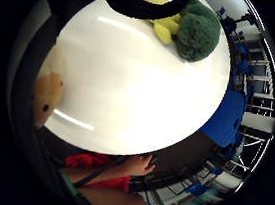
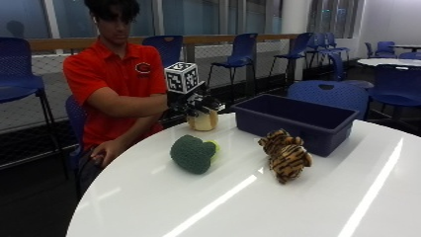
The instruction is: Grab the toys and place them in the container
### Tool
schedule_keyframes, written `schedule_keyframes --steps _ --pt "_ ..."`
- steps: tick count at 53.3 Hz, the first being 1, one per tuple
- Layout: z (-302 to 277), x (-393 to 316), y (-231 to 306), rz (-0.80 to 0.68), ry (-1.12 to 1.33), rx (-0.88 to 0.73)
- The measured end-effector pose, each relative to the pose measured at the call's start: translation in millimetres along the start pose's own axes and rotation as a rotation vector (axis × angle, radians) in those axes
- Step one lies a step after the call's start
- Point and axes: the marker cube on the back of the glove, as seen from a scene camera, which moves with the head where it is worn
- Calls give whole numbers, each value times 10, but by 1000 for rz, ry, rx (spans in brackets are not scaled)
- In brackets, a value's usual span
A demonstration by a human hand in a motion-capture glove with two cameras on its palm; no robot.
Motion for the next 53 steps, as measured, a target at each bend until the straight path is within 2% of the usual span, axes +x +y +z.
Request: schedule_keyframes --steps 25,53 --pt "307 -447 -38 -8 69 -48" --pt "615 -496 -123 55 193 -140"
